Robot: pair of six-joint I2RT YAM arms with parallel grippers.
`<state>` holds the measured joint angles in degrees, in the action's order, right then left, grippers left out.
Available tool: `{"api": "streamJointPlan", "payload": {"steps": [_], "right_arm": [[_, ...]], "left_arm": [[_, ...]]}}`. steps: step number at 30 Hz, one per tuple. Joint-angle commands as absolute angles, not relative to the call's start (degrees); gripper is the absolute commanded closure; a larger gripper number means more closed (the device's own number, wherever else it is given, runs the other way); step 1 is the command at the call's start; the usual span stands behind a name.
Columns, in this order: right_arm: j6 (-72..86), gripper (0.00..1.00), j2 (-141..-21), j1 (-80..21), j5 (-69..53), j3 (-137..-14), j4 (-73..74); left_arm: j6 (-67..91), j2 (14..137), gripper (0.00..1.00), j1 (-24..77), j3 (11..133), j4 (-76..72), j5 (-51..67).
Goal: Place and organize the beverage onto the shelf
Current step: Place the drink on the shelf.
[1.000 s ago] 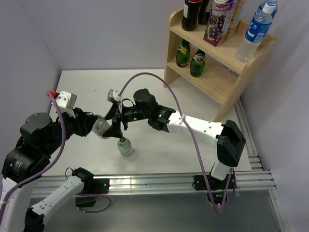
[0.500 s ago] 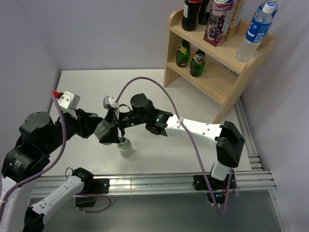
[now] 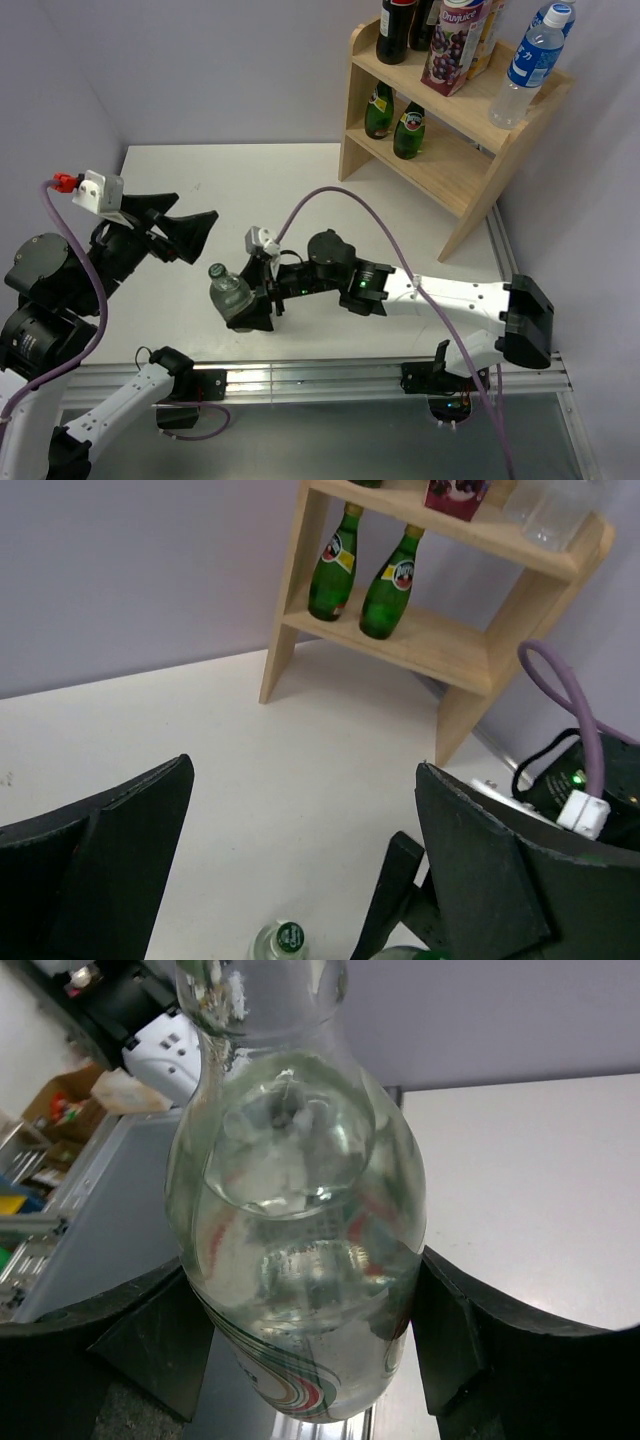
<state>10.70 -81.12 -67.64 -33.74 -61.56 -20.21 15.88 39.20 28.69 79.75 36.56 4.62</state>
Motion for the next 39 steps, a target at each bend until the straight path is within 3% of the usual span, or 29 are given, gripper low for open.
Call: {"api": "streamJointPlan", "payload": {"steps": [1,5,9,16,25,39], "right_arm": [[10.73,1.0,-72.43,-66.71,-24.63,-61.97,-32.26],[9.41,1.0,-67.25,-66.71,-13.12,-57.41,-29.97],[8.09,1.0,-60.49,-66.62,6.34,-53.27,-25.77],[4.05,1.0,-50.63,-64.34,34.84,-46.68,-21.63],[5.8,1.0,-43.15,-46.97,38.49,-41.66,-19.51],[3.43,1.0,-53.25,-29.89,41.49,-44.46,-28.12]], "left_arm": [[19.15,39.81,0.01,28.48,80.59,30.76,0.28],[22.67,42.27,0.01,28.56,82.18,35.05,-13.15],[24.96,44.21,0.01,28.56,80.87,39.99,-29.32],[24.26,42.54,0.01,28.48,69.28,35.17,-35.25],[23.03,38.58,0.0,28.39,56.97,29.36,-32.08],[23.47,35.95,0.01,26.02,50.36,26.72,-24.79]]}}
